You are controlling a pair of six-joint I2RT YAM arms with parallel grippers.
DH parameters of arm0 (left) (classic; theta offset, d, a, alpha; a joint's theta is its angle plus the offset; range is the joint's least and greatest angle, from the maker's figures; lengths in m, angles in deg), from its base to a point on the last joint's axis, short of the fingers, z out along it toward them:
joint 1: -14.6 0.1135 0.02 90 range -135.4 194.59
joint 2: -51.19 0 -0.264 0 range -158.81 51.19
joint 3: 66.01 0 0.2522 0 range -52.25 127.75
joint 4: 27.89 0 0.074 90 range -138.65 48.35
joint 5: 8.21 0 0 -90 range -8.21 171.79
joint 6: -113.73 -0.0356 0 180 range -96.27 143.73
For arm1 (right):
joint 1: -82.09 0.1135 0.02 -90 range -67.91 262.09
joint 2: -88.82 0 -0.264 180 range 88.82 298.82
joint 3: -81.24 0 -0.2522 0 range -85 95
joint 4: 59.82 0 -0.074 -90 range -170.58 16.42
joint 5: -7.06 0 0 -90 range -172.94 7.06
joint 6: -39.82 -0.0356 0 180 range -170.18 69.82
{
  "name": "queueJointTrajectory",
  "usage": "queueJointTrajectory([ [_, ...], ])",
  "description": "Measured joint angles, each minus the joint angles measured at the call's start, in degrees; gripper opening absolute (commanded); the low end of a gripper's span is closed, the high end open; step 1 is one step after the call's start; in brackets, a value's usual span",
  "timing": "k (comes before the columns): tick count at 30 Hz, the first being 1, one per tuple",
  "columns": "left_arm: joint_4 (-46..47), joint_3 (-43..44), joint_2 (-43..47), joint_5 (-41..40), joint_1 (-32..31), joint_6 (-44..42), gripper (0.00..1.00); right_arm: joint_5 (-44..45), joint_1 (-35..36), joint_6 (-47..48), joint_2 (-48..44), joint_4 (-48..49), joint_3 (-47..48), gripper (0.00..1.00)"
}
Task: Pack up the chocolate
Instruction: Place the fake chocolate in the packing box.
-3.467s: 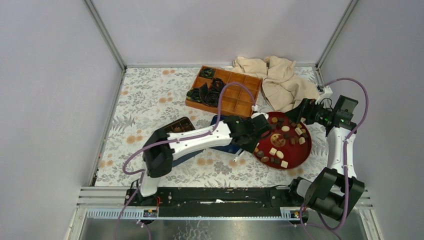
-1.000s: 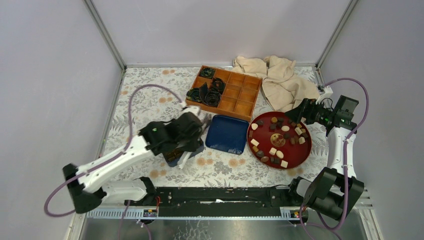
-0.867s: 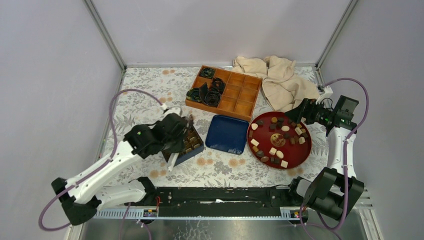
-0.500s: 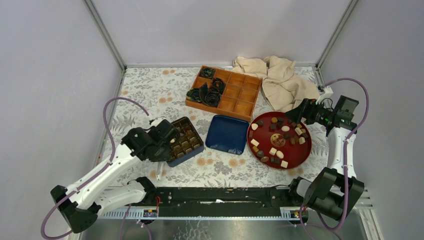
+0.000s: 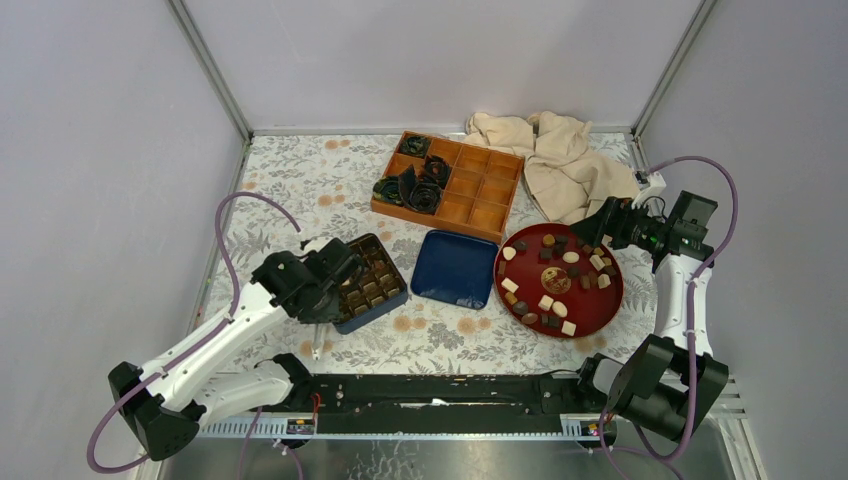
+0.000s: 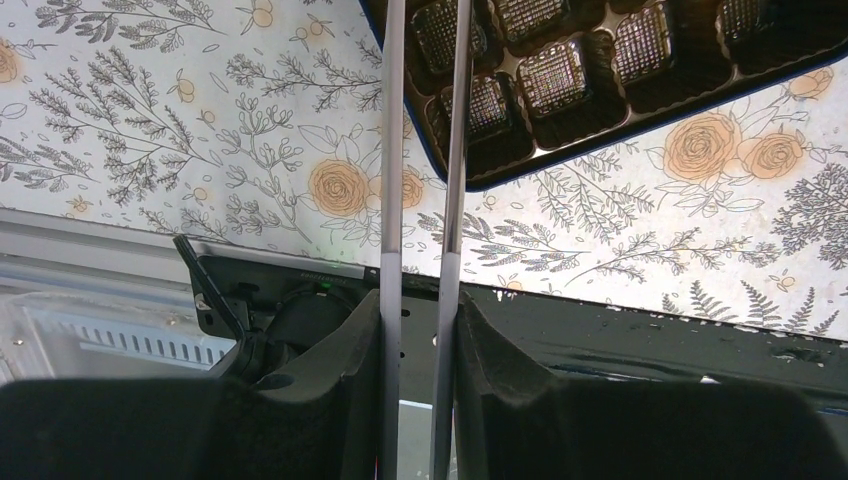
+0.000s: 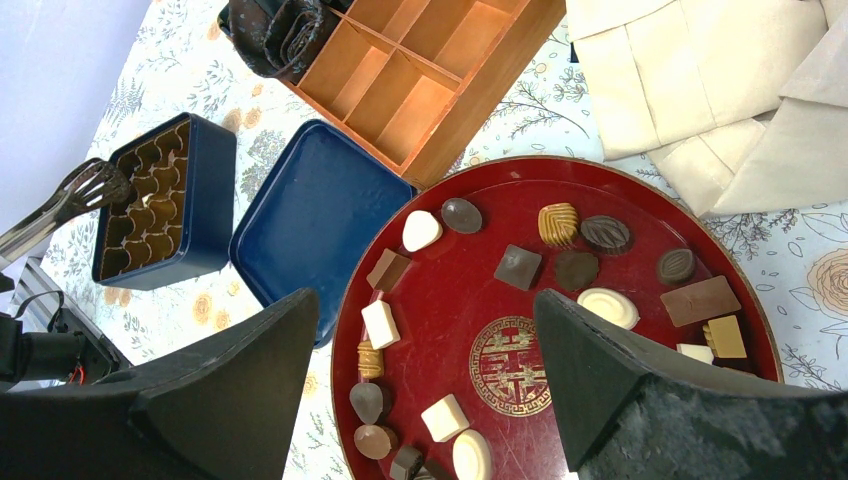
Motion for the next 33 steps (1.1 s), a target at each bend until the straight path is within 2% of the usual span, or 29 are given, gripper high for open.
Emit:
queueJointTrajectory([
  [4, -0.55, -0.22, 0.11, 0.02, 0.0, 0.04, 0.13, 0.0, 0.0, 0.0, 0.0, 0.0, 0.0, 0.87],
  [12, -1.18, -0.72, 0.59, 0.02, 0.0, 0.31, 0.32, 0.0, 0.0, 0.0, 0.0, 0.0, 0.0, 0.87],
  [18, -1.2, -1.97, 0.59, 0.07, 0.0, 0.42, 0.41, 0.0, 0.0, 0.0, 0.0, 0.0, 0.0, 0.87],
  [25, -1.2, -1.97, 0.59, 0.04, 0.0, 0.42, 0.43, 0.0, 0.0, -0.02, 0.0, 0.0, 0.0, 0.87],
  [33, -1.62, -1.14, 0.63, 0.04, 0.0, 0.42, 0.41, 0.0, 0.0, 0.0, 0.0, 0.0, 0.0, 0.87],
])
